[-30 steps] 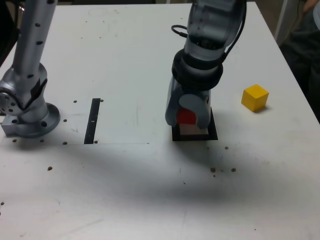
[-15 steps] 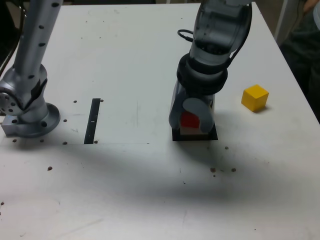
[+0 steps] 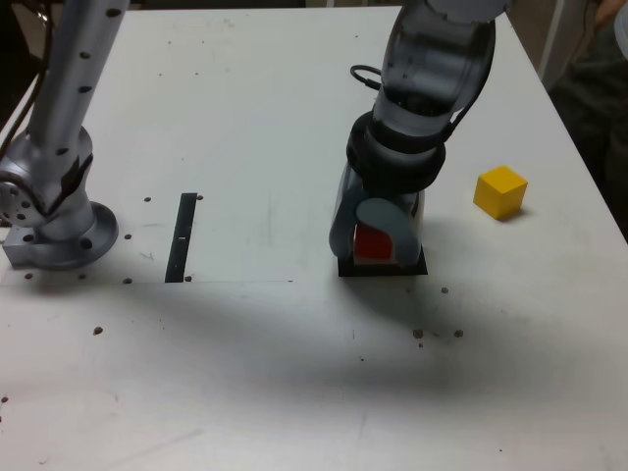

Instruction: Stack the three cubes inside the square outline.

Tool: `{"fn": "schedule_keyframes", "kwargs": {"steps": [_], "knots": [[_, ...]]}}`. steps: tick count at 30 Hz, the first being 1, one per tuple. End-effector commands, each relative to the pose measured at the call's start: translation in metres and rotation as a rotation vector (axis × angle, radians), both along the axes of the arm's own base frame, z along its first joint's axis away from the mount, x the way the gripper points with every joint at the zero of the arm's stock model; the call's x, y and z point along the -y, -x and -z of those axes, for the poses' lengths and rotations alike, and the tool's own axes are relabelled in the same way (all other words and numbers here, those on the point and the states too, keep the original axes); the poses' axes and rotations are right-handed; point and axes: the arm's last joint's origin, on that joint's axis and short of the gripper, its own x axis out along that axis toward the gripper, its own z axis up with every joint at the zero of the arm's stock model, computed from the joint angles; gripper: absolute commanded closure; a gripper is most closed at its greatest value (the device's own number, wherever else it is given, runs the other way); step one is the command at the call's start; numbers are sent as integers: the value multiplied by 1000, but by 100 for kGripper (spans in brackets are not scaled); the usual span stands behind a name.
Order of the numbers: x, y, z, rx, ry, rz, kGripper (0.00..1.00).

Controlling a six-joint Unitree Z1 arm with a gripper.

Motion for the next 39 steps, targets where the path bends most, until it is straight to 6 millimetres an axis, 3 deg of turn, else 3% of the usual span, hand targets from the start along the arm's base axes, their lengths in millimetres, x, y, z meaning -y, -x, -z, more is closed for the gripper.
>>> {"fn": "schedule_keyframes", "kwargs": {"steps": [1,5,10,16,25,29,33,39], "knots": [[-2,4,-9,17,-1,3,7],[-4,10,-21,38,-15,7,1],[-7,11,-42,91,-61,44,0],[-7,-7,-73,152,-93,230,0],[-6,-22,-102,142,-91,519,0],[-6,-38,-100,86,-104,629,1],[-10,-59,-85,18,-108,717,1],[-32,-83,-57,-58,-89,771,0]]}}
